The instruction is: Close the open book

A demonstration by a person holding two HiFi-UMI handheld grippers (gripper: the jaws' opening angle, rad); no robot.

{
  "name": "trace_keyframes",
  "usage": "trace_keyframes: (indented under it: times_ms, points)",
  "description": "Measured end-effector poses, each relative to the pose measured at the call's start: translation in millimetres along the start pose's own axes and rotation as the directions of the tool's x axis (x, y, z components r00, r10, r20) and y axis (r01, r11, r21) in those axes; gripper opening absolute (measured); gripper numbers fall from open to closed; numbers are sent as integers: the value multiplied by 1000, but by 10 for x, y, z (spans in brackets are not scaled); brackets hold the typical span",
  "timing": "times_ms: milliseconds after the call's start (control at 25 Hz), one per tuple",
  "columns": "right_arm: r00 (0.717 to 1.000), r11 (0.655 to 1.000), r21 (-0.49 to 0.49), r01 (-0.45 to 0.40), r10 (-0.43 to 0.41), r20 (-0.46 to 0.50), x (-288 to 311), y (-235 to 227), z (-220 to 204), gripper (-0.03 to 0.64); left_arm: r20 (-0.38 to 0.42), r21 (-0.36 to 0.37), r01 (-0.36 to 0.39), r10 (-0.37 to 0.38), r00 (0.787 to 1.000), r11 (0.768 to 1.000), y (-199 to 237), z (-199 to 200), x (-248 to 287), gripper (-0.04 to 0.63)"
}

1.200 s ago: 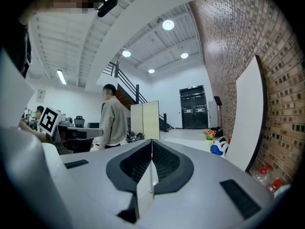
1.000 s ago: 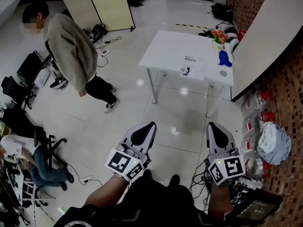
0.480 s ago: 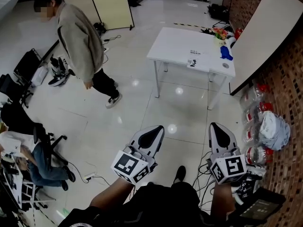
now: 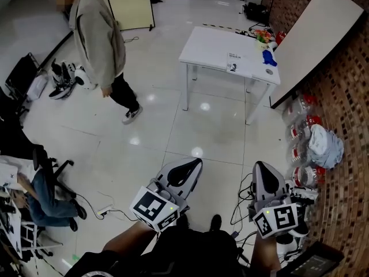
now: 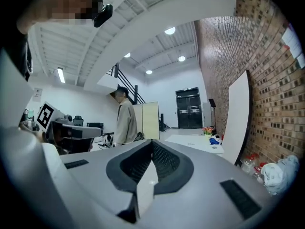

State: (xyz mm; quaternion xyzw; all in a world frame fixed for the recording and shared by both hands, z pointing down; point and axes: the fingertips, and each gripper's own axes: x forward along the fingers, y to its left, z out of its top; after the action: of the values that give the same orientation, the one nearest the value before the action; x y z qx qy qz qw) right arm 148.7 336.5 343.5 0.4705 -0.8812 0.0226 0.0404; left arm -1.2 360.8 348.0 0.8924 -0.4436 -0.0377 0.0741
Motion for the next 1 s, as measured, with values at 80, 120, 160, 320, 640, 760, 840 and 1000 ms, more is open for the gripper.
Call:
trace_keyframes:
  times_ms: [80, 120, 160, 320, 640, 760, 840, 1000]
  points:
    - [1000, 1000, 11, -1, 1, 28, -160, 15, 74, 2, 0, 51, 32, -32, 999, 998, -208, 77, -37, 3]
    - [999, 1000, 16, 1, -1, 36, -233, 8, 101, 2, -10, 78, 50, -50, 999, 996, -305, 83, -38, 3]
    - [999, 1000, 16, 3, -3, 37, -296, -3, 120, 2, -18, 98, 62, -61, 998, 993, -382, 80, -35, 3]
    - [1000, 1000, -6, -6, 6, 20, -509, -85, 163, 0, -18, 119, 40, -38, 999, 992, -594, 100, 6, 3]
    - [998, 1000, 5, 15, -15, 59, -857, -366, 257, 0, -17, 147, 35, -33, 999, 988, -941, 137, 122, 3]
    - [998, 1000, 8, 13, -13, 62, -890, -399, 262, 0, -19, 141, 34, -32, 999, 989, -995, 119, 156, 3]
    - [998, 1000, 5, 8, -9, 57, -903, -416, 260, 0, -18, 158, 44, -41, 999, 986, -1065, 129, 168, 3]
    - [998, 1000, 2, 0, 0, 55, -928, -376, 250, 0, -14, 178, 56, -55, 998, 982, -1128, 146, 144, 3]
